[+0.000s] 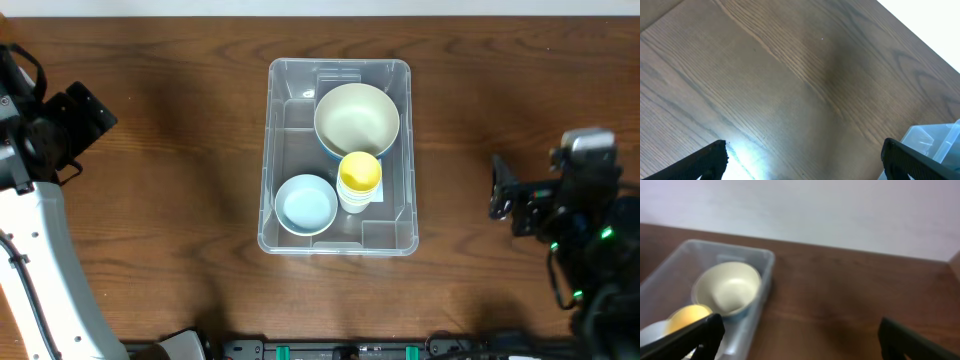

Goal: Pack container

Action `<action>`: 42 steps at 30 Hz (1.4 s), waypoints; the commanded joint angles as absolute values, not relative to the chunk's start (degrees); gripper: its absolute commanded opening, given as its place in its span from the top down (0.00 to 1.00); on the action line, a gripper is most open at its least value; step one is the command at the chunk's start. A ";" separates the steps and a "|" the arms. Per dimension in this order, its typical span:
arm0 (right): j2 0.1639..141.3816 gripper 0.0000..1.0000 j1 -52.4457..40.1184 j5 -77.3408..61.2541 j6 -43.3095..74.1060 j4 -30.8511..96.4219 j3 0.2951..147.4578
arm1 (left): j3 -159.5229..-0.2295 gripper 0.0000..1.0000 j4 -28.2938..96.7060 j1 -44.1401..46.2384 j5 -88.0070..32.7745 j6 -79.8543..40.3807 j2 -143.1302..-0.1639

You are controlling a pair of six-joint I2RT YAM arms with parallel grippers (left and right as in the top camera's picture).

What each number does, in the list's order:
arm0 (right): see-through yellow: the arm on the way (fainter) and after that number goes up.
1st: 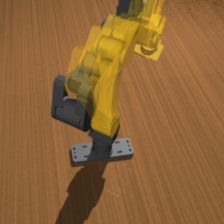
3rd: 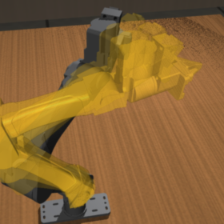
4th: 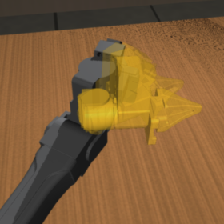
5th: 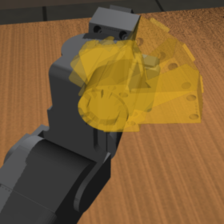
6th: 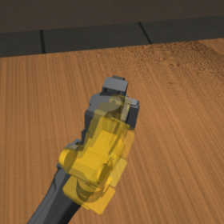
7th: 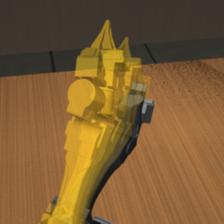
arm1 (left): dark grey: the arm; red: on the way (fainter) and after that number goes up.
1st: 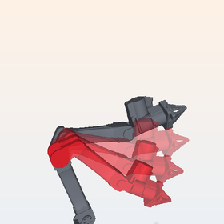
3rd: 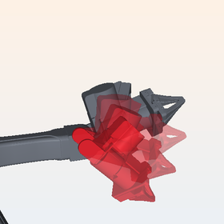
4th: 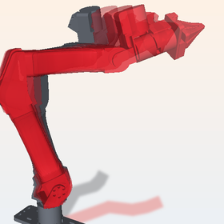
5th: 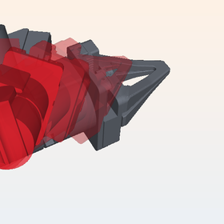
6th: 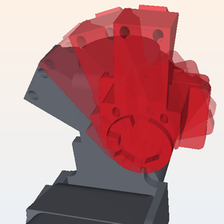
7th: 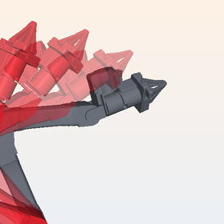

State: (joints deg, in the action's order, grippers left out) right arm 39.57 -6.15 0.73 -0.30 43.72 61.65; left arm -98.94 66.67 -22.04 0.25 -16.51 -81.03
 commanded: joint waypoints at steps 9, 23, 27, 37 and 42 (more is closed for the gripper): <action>14.46 0.01 -3.36 1.06 2.76 30.33 22.72 | -98.52 0.02 66.85 -22.33 0.71 -16.62 -81.34; 0.32 0.01 -3.36 1.08 2.72 29.32 8.03 | -98.52 0.02 66.85 -22.33 0.71 -16.62 -81.34; 0.32 0.01 -3.38 1.06 2.74 29.34 8.03 | -98.52 0.02 66.85 -22.33 0.71 -16.62 -81.34; 0.32 0.01 -3.38 1.06 2.74 29.34 8.03 | -98.52 0.02 66.85 -22.33 0.71 -16.62 -81.34; 0.32 0.01 -3.38 1.08 2.74 29.34 8.03 | -98.52 0.02 66.85 -22.33 0.71 -16.62 -81.34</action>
State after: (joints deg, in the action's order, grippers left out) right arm 0.84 -3.86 0.91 2.17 29.45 8.27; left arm -98.91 66.70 -22.04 0.23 -16.53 -81.03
